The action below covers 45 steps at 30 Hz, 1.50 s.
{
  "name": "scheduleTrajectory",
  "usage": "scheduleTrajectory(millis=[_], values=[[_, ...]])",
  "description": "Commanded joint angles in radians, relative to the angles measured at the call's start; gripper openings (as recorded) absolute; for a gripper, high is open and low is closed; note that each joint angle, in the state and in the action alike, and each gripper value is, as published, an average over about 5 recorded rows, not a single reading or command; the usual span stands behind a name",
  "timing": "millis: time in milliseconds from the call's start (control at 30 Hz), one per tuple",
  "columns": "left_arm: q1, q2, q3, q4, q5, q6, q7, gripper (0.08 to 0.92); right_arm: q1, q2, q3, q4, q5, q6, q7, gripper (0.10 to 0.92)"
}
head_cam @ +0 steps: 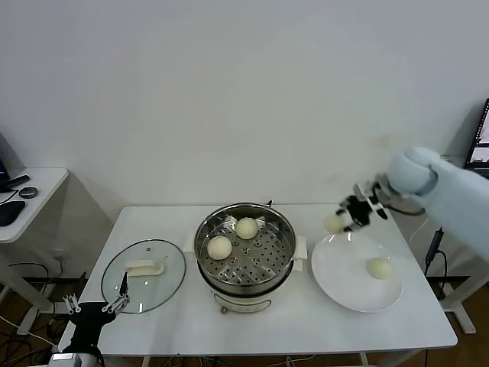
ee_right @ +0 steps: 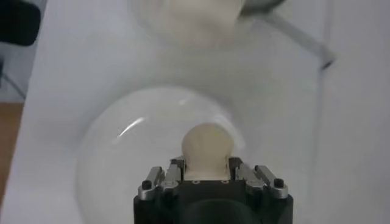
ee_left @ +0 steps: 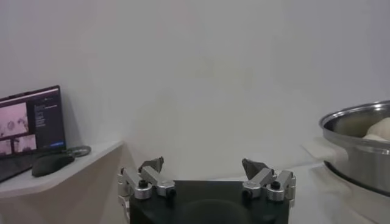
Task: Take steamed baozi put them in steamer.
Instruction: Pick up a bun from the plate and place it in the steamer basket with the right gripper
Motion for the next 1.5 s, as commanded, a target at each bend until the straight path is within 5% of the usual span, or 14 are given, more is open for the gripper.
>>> scheduleTrajectory(millis=[33,567,1167,1500], values=[[0.002,-0.001,0.000,0.005,0.000,-0.001,0.000,0.823,0.281,0.229,-0.228,0.047,0.191,0.180,0.037,0.452],[0.006,-0.014,-0.022,0.005,-0.001,-0.003,-0.002,0.823,0.230,0.580,-0.468,0.007,-0.083,0.488,0.065,0.458],[0.007,-0.021,-0.038,0.022,-0.014,-0.011,-0.002,0.823,0.147,0.557,-0.480,0.000,-0.233,0.589,0.060,0.478],[0.007,-0.022,-0.036,0.017,-0.014,-0.010,-0.002,0.823,0.181,0.506,-0.424,0.011,-0.209,0.592,0.071,0.696]])
